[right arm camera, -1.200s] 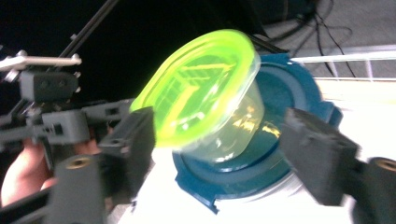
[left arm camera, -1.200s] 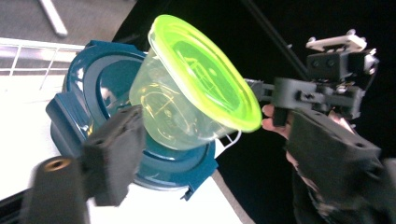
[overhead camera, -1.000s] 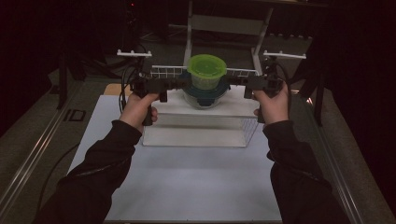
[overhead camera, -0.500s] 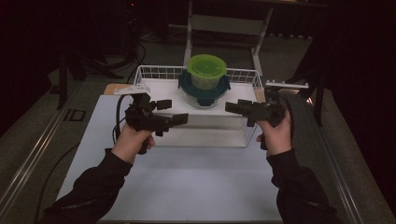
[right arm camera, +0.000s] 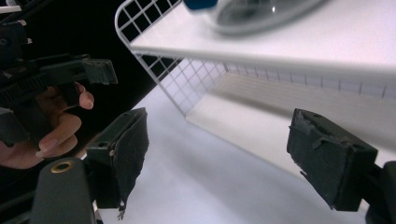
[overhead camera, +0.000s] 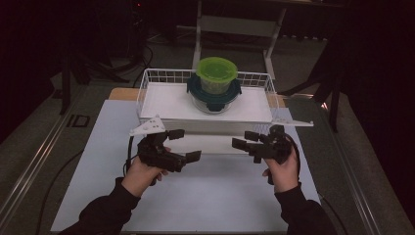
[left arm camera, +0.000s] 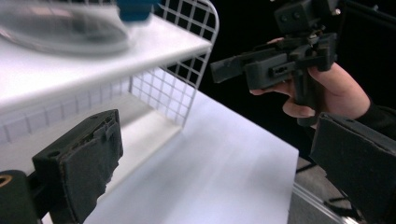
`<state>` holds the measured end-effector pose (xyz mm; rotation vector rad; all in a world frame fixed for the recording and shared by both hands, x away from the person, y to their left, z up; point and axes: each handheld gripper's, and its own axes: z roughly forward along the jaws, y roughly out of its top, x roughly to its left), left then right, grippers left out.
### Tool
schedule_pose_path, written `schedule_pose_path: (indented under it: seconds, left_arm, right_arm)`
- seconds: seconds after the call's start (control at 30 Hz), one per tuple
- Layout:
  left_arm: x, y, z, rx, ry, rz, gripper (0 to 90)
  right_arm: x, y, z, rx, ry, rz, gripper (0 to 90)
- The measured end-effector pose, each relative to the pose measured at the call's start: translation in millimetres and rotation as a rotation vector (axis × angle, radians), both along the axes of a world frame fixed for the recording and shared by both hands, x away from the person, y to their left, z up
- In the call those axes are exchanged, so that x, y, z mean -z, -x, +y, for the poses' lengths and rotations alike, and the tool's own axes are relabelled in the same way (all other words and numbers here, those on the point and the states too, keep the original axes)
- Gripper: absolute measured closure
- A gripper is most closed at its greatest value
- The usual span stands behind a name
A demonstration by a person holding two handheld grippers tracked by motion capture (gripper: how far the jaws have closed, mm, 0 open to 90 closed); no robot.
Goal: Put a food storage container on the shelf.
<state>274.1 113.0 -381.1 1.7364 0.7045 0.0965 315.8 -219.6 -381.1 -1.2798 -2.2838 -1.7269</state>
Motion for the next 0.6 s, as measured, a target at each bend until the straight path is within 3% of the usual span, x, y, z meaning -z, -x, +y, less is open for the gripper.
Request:
schedule_pose_path:
  seconds: [0.33,0.6]
  left_arm:
    - [32.2,20.0,-7.8,0.032,-0.046,-0.007,1.7]
    - [51.5,32.2,-13.0,0.046,-0.055,-0.007,1.7]
  right_arm:
    - [35.0,17.6,-3.7,0.008,0.008,0.006,20.1]
    - [53.5,29.8,-9.1,0.021,0.026,0.004,20.1]
